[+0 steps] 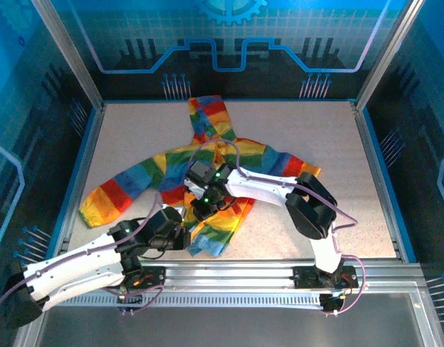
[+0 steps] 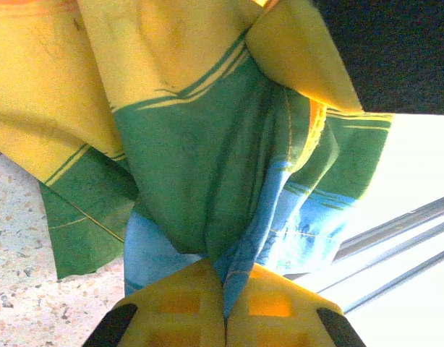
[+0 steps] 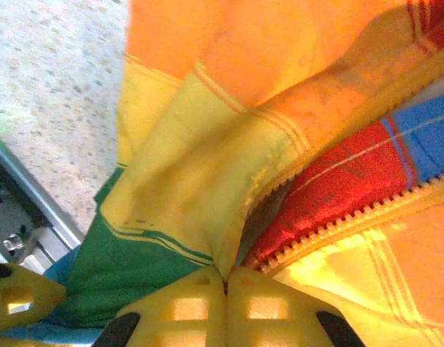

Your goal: Zip up the jacket

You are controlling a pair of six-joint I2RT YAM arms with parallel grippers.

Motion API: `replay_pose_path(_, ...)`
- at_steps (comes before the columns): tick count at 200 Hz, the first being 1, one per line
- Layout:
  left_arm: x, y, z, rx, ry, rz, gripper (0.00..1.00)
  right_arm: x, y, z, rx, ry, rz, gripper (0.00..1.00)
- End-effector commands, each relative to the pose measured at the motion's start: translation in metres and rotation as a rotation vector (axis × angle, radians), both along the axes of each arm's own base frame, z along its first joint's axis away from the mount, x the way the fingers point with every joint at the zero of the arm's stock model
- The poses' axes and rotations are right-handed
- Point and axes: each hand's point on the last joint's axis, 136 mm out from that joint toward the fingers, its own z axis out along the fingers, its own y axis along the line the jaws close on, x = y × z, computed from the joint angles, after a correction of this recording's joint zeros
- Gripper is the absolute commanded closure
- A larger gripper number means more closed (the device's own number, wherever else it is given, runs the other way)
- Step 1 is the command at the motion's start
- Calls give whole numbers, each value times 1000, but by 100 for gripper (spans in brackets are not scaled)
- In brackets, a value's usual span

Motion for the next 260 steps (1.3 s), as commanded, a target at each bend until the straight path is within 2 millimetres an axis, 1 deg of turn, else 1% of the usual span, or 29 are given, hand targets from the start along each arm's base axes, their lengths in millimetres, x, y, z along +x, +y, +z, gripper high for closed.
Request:
replay_pose_path(1,-16,18,-14,28,82,56,100,32,2,22,89,-163,3,100)
replay_pose_path(21,-18,20,-14,1,91,82,100,42,6,30,149,-200,-15,100)
replay_pose_path(44,-20,21,-15,-18,104,104,100,51,6,33,199,-192,-64,100)
replay_pose_path(77,-23,21,-20,-26,128,124,100,59,3,29,212,-194,-96,100)
replay_pose_path(116,-25,19,-18,-47,144,130,100,66,-2,21,211,-207,-122,100)
replay_pose_path(136,-26,20,-16,-57,144,132,100,75,-7,16,203,-215,-140,100)
replay_pose_path(158,-27,21,-17,-68,149,142,100,83,-9,15,210,-216,-147,100)
replay_pose_path(180,-28,20,-22,-79,156,152,100,76,-1,14,268,-149,-128,100)
replay_pose_path(193,-27,18,-25,-91,158,158,100,69,2,8,275,-109,-135,100)
replay_pose_path(206,-26,17,-29,-93,161,163,100,60,3,-1,273,-77,-141,93)
replay_pose_path(220,-26,17,-32,-89,166,166,100,51,2,-11,262,-49,-149,91)
replay_pose_path(250,-26,18,-36,-72,173,166,100,42,-1,-28,252,-3,-179,90)
replay_pose_path(260,-27,19,-36,-69,172,167,100,41,-1,-31,250,10,-187,87)
